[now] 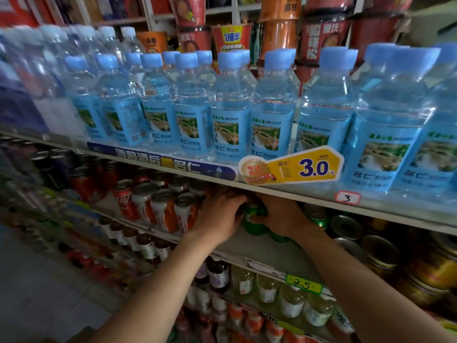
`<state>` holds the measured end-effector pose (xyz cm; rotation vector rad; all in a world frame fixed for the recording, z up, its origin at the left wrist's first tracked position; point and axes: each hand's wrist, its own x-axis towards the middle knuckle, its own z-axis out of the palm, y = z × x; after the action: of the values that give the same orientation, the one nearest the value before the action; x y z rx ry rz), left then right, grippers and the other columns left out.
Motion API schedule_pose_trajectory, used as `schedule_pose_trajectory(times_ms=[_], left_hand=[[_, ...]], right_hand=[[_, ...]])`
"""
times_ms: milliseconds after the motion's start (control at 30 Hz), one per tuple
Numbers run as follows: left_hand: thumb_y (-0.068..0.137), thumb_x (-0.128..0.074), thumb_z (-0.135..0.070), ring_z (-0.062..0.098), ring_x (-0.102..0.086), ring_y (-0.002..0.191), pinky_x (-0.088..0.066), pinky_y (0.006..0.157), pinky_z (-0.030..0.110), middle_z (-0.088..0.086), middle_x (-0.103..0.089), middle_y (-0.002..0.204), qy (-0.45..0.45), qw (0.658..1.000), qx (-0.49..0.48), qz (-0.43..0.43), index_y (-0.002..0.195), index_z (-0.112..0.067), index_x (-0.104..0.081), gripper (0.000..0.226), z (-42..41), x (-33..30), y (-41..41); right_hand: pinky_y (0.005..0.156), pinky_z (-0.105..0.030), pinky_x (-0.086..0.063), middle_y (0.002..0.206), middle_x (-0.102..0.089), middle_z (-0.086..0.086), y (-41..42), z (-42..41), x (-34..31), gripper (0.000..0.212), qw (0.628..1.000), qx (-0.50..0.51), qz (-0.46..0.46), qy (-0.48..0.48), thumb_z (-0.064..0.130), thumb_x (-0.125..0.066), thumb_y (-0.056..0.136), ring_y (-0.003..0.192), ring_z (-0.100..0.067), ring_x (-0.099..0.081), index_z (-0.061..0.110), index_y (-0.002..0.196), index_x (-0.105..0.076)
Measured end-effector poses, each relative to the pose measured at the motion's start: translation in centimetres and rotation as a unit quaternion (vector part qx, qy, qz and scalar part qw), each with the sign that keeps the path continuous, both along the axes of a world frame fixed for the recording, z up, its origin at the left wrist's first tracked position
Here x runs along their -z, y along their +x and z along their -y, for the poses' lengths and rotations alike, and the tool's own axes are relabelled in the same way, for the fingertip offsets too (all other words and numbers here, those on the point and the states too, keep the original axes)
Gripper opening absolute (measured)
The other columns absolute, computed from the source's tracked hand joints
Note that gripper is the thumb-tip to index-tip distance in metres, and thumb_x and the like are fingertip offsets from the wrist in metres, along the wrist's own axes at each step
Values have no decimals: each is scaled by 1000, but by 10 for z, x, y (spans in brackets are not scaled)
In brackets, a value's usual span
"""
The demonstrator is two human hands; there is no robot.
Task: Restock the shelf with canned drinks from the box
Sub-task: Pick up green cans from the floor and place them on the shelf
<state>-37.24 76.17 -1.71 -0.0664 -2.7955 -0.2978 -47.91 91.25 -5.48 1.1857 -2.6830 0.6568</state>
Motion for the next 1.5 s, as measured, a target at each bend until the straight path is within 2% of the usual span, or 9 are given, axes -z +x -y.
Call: schedule_pose_trajectory(times_ms=[333,700,833,900,1033,1133,1233,1400,1500], left_hand=[[87,-61,-14,23,-53,126,-45,99,33,-3,-61,135,28,999,16,-3,127,-31,-63,43,3,7,-9],[86,-60,-12,31,-37,139,-37,111,42,3,-42,152,23,998,12,56,146,-36,-37,69,7,11,0],[84,-65,-12,16,-48,125,-44,106,37,0,-57,134,67,995,11,-79,137,-27,-51,57,14,10,24],[82,-66,-9,7,-53,109,-46,99,25,-3,-64,116,113,983,0,-144,126,-19,-61,45,21,12,44],[87,-64,-6,-3,-55,82,-43,75,9,-9,-61,94,184,957,-84,-208,107,-9,-68,21,53,47,94],[88,-66,-8,2,-60,67,-45,61,14,-5,-67,82,273,925,-219,-150,102,-12,-68,15,93,109,149],[80,-66,-18,14,-68,75,-51,69,26,1,-70,84,387,869,-307,9,94,-26,-66,16,127,189,202],[81,-72,-22,14,-69,81,-54,78,22,-1,-69,83,465,774,-388,183,85,-27,-65,9,169,302,262],[81,-74,-20,11,-68,81,-47,74,14,-9,-66,78,477,748,-400,230,85,-24,-65,12,198,365,279]], right_hand=[[109,-48,-39,142,-48,-4,-12,5,8,80,996,40,-38,66,75,-33,73,132,-29,-46,33,141,-34],[108,-52,-41,149,-42,-11,-4,7,11,74,986,53,-99,124,48,-66,84,138,-36,-39,24,146,-33],[111,-52,-36,150,-42,-12,25,-4,-12,75,982,82,-115,127,47,-68,84,139,-36,-37,21,147,-35],[106,-46,-42,141,-51,-10,52,-11,-25,62,992,68,-108,12,38,-69,85,131,-32,-46,22,141,-45],[81,-28,-51,104,-66,1,121,8,-22,18,963,-68,14,-259,20,-69,88,96,-13,-62,16,106,-68],[65,-28,-53,89,-68,9,158,62,33,11,946,-180,181,-202,22,-68,89,77,-5,-64,21,100,-69],[59,-33,-53,73,-68,3,180,118,114,8,925,-182,310,-124,22,-68,83,64,-9,-64,20,91,-69],[56,-17,-44,63,-61,3,196,193,268,7,873,-88,479,30,6,-74,79,55,-3,-54,5,79,-67],[54,-21,-40,62,-61,-1,206,230,354,18,779,59,618,84,-1,-68,84,59,-15,-49,11,74,-58]])
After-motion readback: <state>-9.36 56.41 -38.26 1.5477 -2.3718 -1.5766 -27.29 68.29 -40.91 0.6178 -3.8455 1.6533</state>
